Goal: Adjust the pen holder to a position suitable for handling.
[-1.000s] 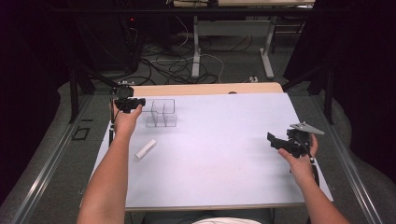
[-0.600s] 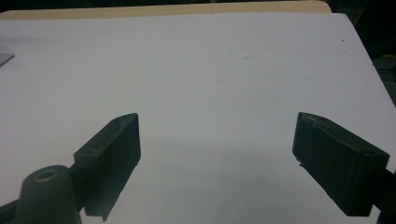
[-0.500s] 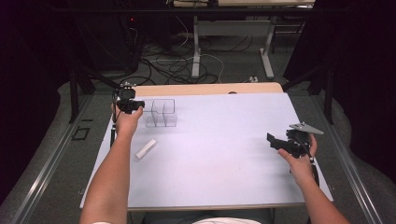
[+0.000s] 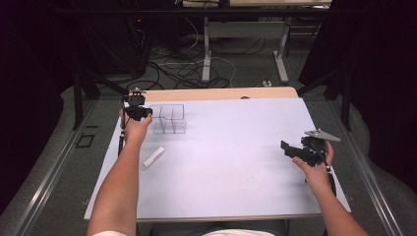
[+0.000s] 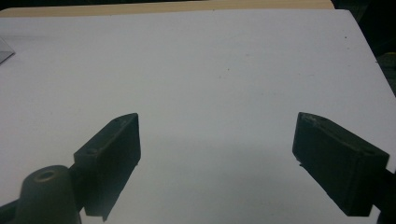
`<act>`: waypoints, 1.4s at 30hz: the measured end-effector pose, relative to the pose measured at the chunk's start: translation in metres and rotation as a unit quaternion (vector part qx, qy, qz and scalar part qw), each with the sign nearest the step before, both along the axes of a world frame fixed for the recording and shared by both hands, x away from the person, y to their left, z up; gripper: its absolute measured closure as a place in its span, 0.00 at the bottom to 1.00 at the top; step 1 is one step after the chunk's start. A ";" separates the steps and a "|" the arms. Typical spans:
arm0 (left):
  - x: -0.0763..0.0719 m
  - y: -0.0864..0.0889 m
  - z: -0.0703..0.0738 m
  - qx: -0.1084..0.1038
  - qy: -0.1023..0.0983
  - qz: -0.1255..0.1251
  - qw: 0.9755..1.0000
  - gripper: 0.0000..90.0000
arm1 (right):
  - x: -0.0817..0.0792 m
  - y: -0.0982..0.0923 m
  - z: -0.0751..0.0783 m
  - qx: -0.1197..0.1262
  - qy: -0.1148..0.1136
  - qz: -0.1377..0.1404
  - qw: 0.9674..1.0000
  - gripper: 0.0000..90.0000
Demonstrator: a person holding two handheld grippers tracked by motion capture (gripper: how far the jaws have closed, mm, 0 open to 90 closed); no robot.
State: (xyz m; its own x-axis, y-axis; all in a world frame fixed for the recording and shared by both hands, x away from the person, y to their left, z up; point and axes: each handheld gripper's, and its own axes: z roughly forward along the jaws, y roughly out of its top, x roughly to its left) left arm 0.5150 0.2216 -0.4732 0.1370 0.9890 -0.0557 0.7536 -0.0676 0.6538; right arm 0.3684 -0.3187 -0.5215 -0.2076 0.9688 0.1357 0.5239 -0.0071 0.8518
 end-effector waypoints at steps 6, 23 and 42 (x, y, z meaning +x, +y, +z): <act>0.001 0.000 -0.001 0.008 0.004 0.000 1.000 0.95 | 0.000 0.001 -0.001 0.000 0.002 0.001 1.000 0.16; 0.001 -0.002 -0.001 -0.006 0.007 0.021 1.000 0.98 | 0.000 0.001 -0.002 0.004 0.008 -0.002 1.000 0.16; -0.012 -0.018 0.006 -0.024 0.034 0.030 0.999 0.98 | 0.001 0.001 -0.002 0.001 0.005 -0.003 1.000 0.16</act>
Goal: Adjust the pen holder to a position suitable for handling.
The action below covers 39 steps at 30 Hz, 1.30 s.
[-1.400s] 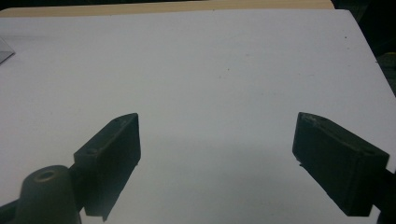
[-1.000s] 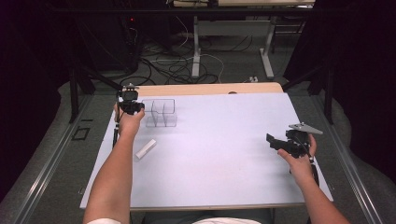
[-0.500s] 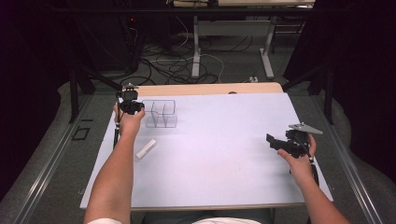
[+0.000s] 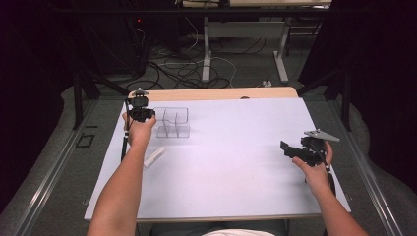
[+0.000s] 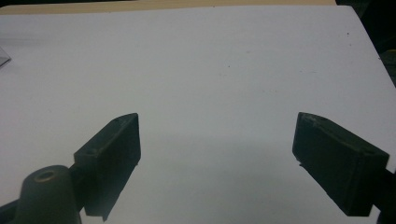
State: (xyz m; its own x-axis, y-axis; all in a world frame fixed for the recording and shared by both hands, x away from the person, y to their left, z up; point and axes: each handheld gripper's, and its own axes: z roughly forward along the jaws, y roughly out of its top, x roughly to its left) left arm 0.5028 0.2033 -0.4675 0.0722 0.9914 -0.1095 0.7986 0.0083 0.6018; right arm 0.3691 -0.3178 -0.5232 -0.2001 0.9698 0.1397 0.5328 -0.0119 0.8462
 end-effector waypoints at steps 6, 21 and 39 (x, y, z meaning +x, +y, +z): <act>-0.011 -0.010 -0.002 -0.015 0.000 0.001 1.000 0.97 | 0.000 0.000 0.000 -0.001 0.000 0.005 1.000 0.16; -0.034 -0.042 -0.004 -0.034 -0.006 -0.021 0.999 0.96 | 0.000 0.003 -0.001 -0.002 0.002 0.009 1.000 0.16; -0.059 -0.086 -0.004 -0.046 -0.005 -0.070 0.996 0.95 | 0.000 0.003 -0.001 -0.003 0.001 0.012 1.000 0.16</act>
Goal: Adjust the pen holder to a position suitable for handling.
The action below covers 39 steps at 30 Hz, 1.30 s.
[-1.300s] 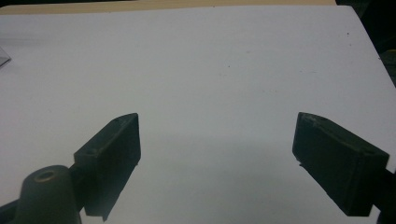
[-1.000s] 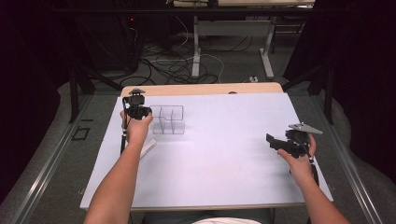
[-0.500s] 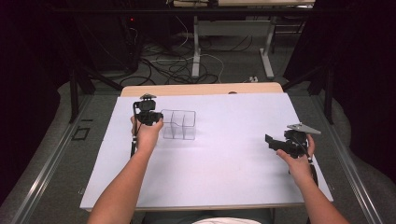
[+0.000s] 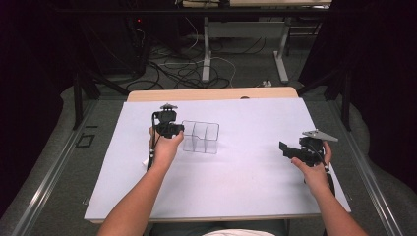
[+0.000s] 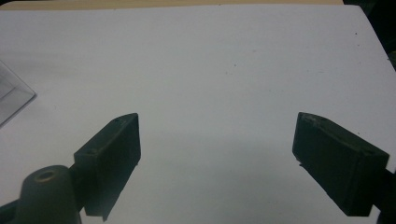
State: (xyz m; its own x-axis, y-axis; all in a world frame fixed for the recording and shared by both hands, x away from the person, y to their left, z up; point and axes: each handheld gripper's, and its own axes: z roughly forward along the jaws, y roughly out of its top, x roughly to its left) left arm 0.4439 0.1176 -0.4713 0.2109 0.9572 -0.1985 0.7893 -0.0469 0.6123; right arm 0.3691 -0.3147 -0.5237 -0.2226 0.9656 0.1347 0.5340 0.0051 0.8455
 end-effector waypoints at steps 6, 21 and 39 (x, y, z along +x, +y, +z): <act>-0.008 -0.005 0.001 0.004 -0.009 -0.010 1.000 0.95 | 0.000 0.000 0.000 0.000 0.001 0.000 1.000 0.16; -0.014 0.013 0.009 -0.037 -0.041 -0.021 0.998 0.89 | 0.000 0.000 -0.001 0.000 0.002 -0.001 1.000 0.16; -0.017 0.032 -0.010 -0.037 -0.040 -0.041 0.998 1.00 | 0.001 0.000 -0.002 -0.003 0.003 0.001 1.000 0.16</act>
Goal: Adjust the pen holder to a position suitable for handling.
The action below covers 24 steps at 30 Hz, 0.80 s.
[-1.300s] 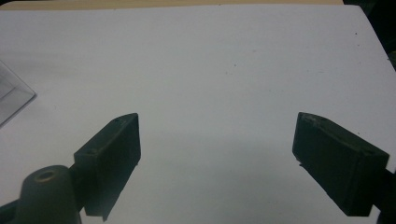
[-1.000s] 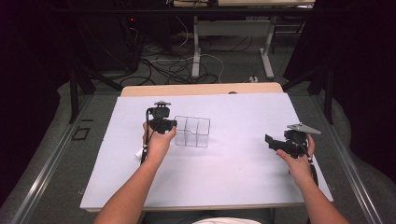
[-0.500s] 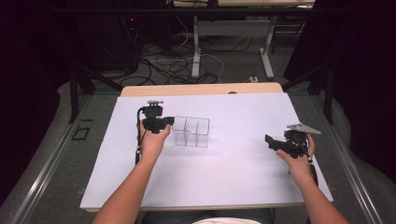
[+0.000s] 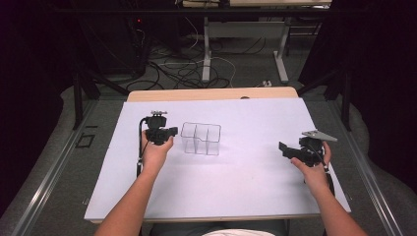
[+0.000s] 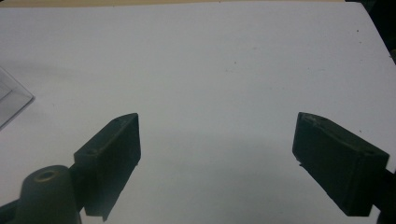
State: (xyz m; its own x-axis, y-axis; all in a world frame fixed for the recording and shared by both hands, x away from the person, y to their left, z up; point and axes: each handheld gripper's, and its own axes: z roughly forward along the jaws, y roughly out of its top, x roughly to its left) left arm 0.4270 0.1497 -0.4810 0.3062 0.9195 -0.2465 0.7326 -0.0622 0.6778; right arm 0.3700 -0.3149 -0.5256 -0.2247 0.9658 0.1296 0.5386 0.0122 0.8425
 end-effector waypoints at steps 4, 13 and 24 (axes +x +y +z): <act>0.000 -0.003 -0.003 0.005 -0.001 -0.003 1.000 1.00 | 0.000 0.000 0.000 0.002 0.002 -0.001 1.000 0.16; -0.003 -0.010 -0.003 0.018 -0.006 -0.008 1.000 1.00 | 0.000 -0.001 0.000 0.001 0.001 0.001 1.000 0.16; -0.004 -0.011 -0.001 0.006 -0.009 -0.008 1.000 1.00 | 0.001 0.000 -0.001 0.000 0.001 0.001 1.000 0.16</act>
State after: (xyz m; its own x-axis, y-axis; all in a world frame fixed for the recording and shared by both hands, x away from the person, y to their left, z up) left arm 0.4234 0.1391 -0.4824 0.3248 0.9174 -0.2298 0.7196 -0.0820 0.6895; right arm 0.3706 -0.3153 -0.5262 -0.2267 0.9652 0.1303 0.5406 0.0134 0.8412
